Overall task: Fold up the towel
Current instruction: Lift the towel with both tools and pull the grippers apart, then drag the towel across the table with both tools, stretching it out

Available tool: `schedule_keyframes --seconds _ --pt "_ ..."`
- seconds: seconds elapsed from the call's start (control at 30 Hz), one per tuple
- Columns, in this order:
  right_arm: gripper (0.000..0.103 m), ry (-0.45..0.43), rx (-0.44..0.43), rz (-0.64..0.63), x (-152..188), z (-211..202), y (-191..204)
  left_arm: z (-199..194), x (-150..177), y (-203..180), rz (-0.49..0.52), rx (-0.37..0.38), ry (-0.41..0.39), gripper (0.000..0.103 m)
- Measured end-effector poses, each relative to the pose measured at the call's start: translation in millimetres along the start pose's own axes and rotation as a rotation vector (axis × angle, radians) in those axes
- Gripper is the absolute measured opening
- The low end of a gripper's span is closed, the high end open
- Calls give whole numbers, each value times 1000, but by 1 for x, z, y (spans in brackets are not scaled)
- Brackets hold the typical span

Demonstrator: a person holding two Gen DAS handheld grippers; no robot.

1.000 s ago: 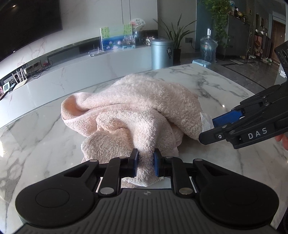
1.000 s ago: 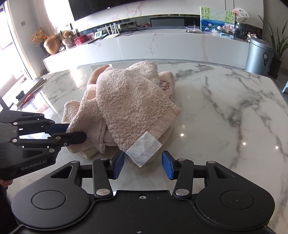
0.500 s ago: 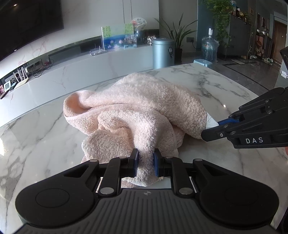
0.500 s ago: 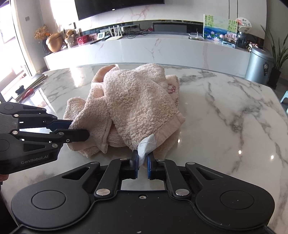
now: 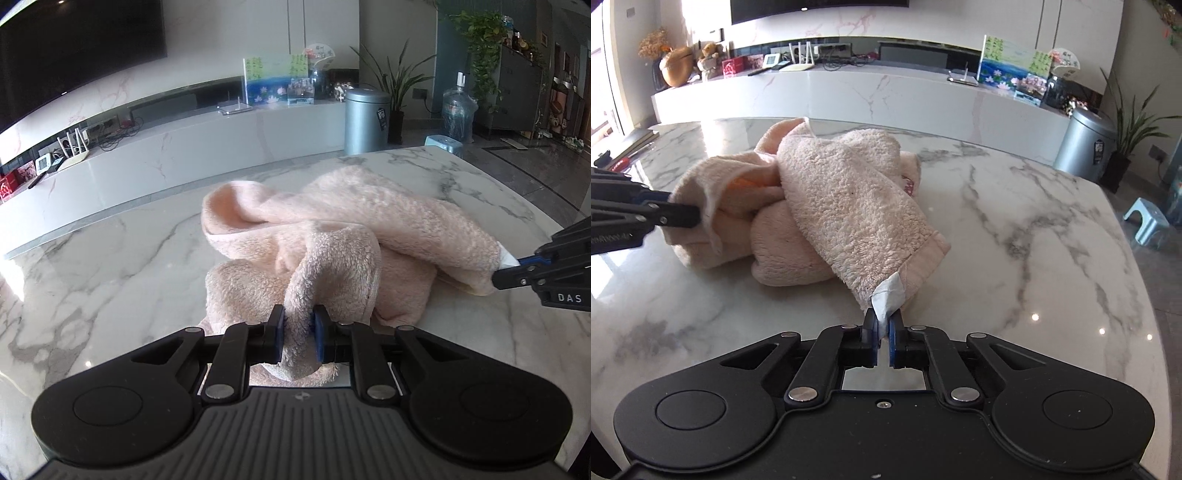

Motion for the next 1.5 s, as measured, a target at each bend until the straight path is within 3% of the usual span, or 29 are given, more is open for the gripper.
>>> schedule_keyframes --seconds 0.57,0.77,0.9,0.97,1.2,1.3,1.5 --pt "1 67 242 77 26 -32 -93 -36 -1 85 -101 -204 32 15" --pt "1 79 324 109 33 -45 -127 -49 -9 97 -105 -235 13 15" --pt "1 88 379 130 38 -54 -149 -52 -14 115 -83 -318 9 13" --pt "1 87 410 129 36 -52 -162 -51 -16 124 -101 -320 13 13" --pt "3 112 426 107 30 -37 -178 -39 -21 129 -70 -351 21 11" --pt "11 113 413 106 29 -35 -178 -36 -20 125 -60 -336 19 12" --pt "39 88 348 122 28 -43 -172 -39 -20 115 -53 -307 10 12"
Point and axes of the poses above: each gripper's, at about its wrist camera, not at the fingertips, and z roughly the way its jaws point, y to its left, x to its underside, the point moved 10 cm from there along z, roughly the way its jaws point, and after that the axes turned 4 degrees about -y, right-handed, at the moved point
